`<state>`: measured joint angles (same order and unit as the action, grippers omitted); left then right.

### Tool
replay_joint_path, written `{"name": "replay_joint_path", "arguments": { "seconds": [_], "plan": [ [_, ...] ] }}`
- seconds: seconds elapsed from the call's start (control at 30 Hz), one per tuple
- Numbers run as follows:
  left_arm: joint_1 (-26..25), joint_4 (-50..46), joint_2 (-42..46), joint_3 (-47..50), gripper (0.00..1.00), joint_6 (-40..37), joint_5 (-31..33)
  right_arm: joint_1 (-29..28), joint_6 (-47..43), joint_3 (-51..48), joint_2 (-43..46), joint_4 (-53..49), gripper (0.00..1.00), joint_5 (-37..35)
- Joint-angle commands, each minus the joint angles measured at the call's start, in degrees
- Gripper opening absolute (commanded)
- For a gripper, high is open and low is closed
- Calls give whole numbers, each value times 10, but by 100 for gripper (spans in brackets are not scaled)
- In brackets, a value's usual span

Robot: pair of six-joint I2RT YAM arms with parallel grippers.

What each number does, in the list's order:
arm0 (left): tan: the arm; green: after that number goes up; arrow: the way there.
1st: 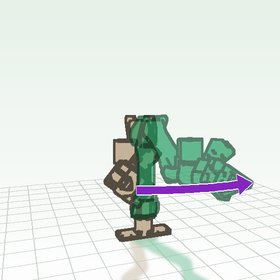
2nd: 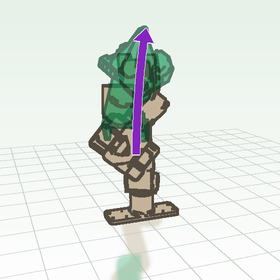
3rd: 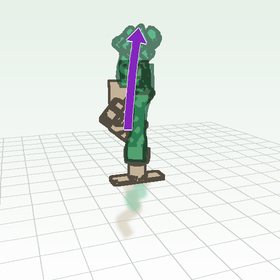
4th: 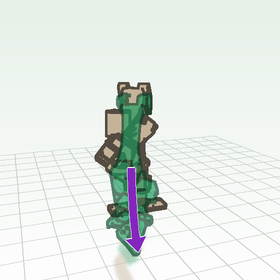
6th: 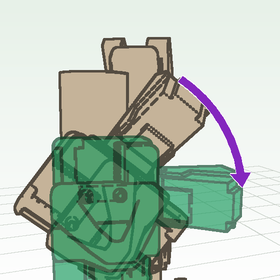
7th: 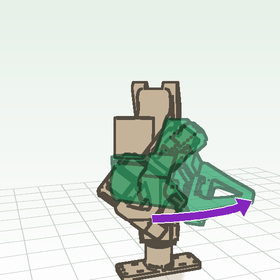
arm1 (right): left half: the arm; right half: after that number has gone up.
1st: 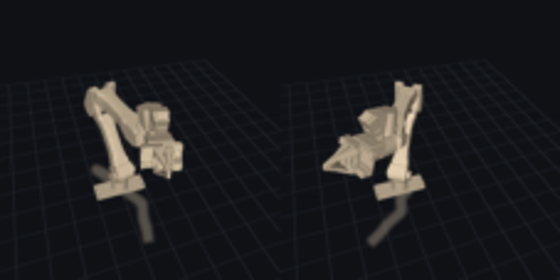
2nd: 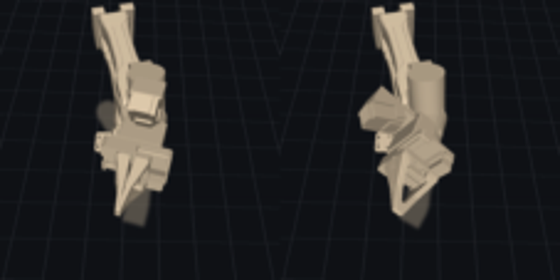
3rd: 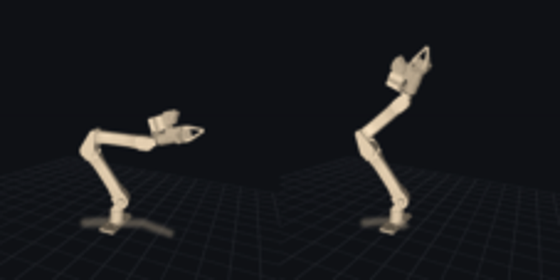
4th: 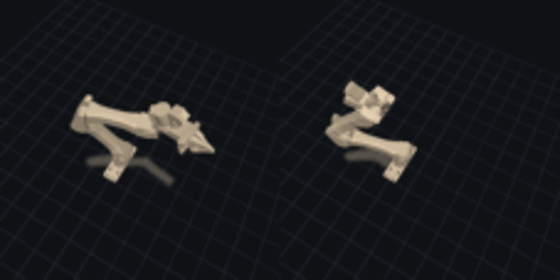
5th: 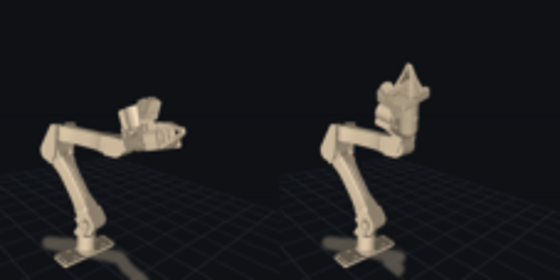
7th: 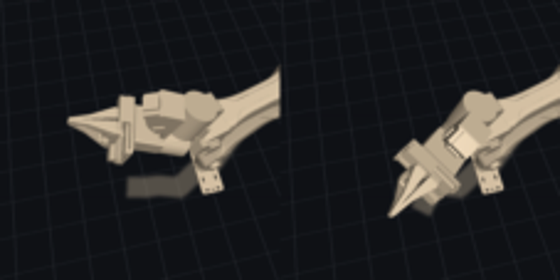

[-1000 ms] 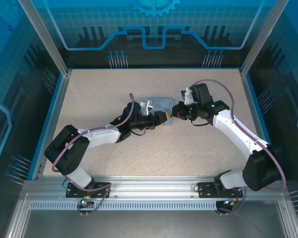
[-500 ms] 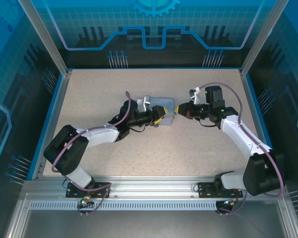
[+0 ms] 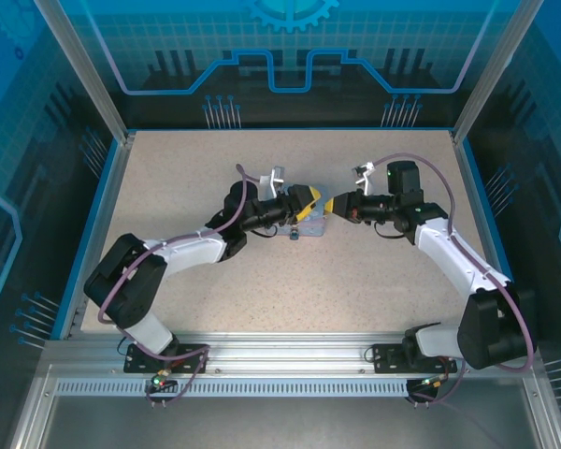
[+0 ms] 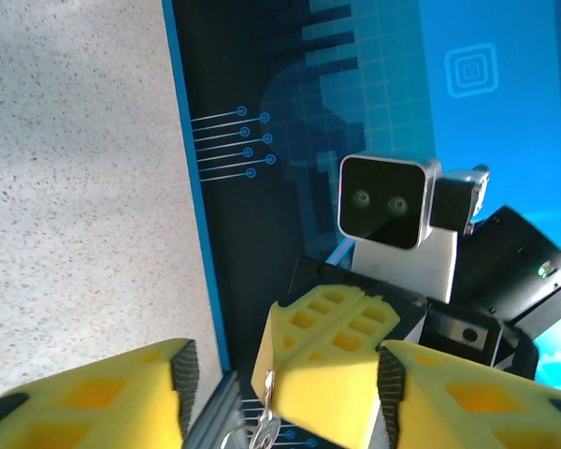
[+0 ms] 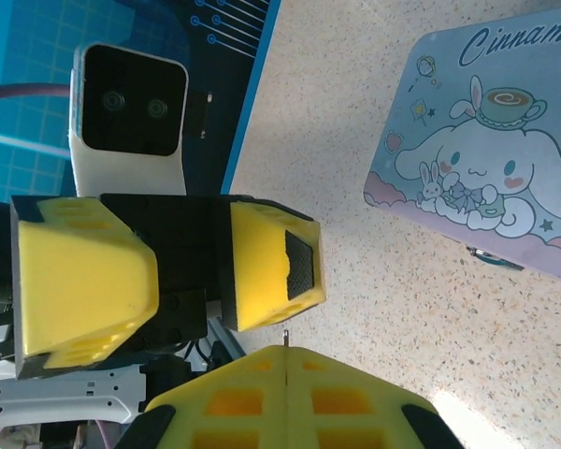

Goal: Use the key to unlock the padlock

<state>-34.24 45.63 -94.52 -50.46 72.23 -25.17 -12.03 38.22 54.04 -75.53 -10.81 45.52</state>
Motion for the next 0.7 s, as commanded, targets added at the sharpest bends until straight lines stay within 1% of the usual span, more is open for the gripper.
{"name": "replay_joint_path", "arguments": {
  "seconds": [0.0,0.33,0.43,0.67],
  "plan": [
    [1,45,-16,-18,51,28,-4,-2,10,-6,9,21,0,17],
    [-3,119,-55,-12,38,85,5,-8,14,-4,4,26,0,12],
    [-5,140,-68,-12,35,101,7,-8,17,-4,2,29,0,11],
    [-9,167,-80,-10,34,120,12,-8,16,-5,-1,27,0,3]
  ]
}}
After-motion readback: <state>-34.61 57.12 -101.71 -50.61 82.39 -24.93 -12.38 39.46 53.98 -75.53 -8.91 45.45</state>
